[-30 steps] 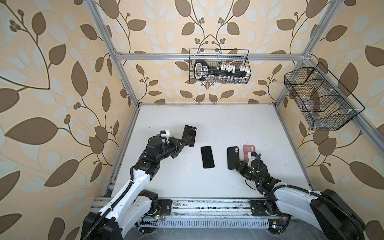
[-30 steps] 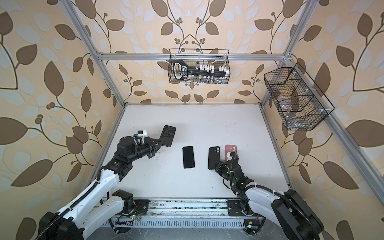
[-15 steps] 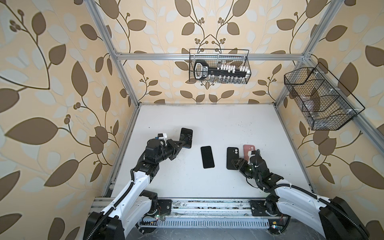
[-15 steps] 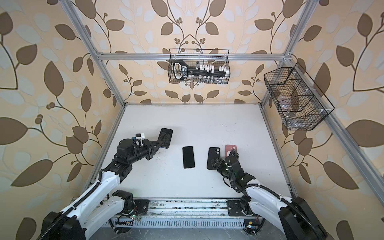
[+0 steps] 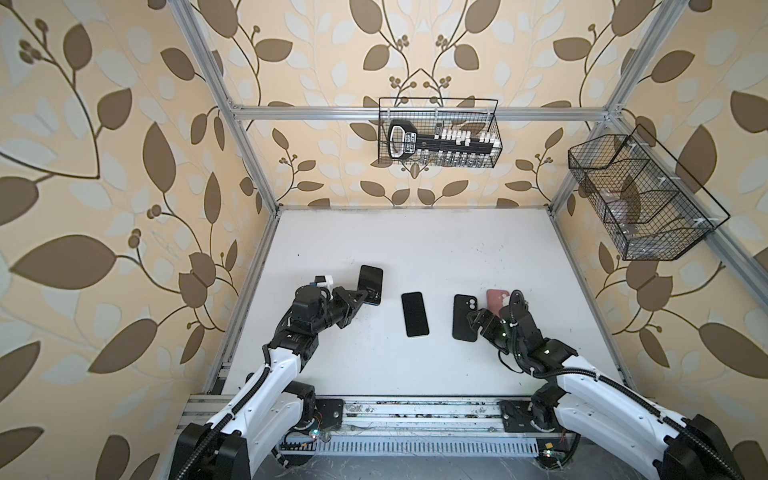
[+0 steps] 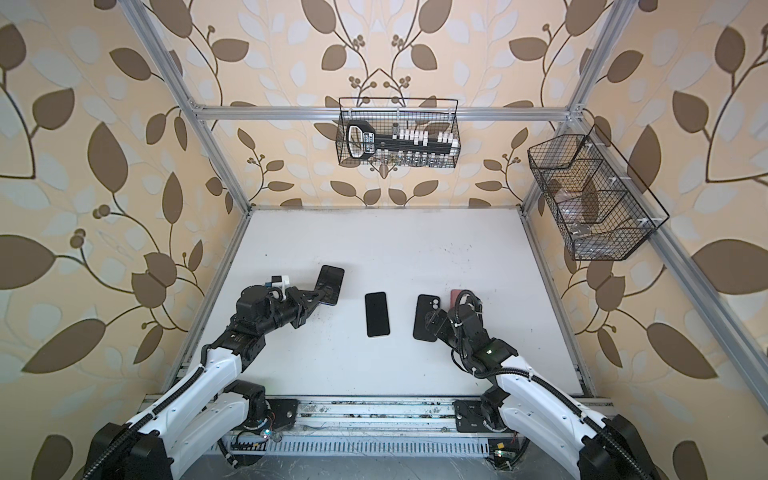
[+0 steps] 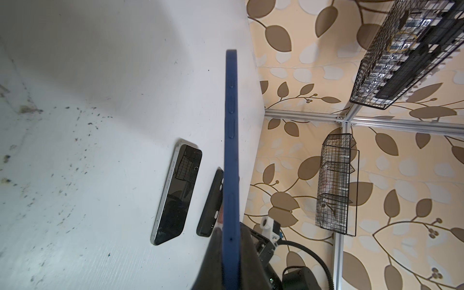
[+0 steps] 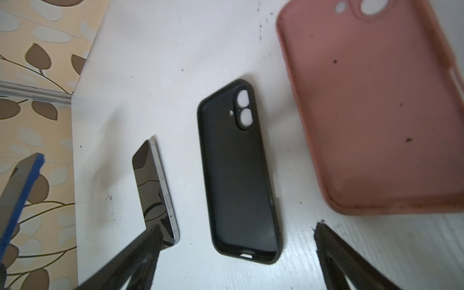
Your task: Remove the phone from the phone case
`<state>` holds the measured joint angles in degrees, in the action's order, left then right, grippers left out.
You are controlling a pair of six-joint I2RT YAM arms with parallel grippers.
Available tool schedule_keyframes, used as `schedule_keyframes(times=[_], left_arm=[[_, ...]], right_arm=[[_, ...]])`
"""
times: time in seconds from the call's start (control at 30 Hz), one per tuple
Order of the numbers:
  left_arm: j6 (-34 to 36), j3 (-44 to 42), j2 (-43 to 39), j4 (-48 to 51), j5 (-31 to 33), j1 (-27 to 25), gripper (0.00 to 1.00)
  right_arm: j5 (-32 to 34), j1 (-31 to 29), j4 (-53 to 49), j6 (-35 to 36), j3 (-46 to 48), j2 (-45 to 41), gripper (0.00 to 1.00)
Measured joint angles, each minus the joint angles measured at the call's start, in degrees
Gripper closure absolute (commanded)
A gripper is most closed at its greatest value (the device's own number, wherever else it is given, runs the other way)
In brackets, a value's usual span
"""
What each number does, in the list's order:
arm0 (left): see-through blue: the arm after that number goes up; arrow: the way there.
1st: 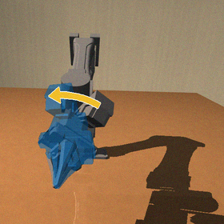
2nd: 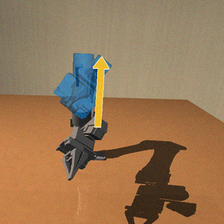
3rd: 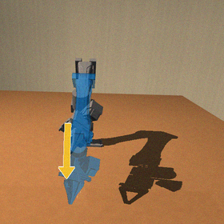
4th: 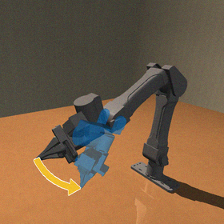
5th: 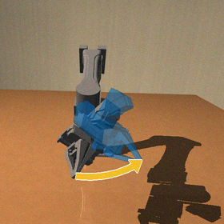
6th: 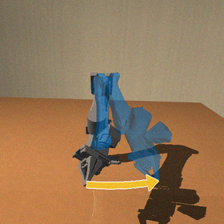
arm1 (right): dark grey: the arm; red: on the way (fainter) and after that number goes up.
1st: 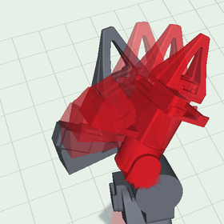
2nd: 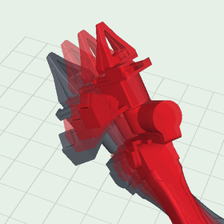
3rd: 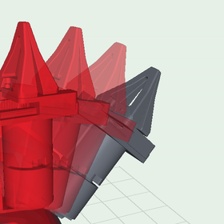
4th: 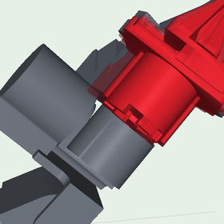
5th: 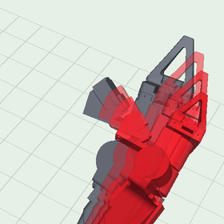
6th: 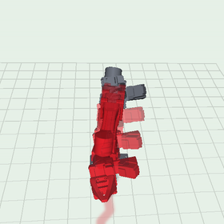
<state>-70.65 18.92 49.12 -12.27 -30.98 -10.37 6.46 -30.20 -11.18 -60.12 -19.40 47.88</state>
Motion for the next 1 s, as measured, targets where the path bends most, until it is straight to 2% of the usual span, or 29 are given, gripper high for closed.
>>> schedule_keyframes(times=[0.3,1.0], left_arm=[[4.7,-4.59,0.09,-2.86,0.76,0.0,1.0],[11.72,-13.66,0.9,-6.58,1.29,0.0,1.0]], right_arm=[[0.11,-1.31,4.15,2.14,-1.05,3.13,0.04],[-0.04,-1.31,7.58,2.54,0.07,3.17,0.05]])
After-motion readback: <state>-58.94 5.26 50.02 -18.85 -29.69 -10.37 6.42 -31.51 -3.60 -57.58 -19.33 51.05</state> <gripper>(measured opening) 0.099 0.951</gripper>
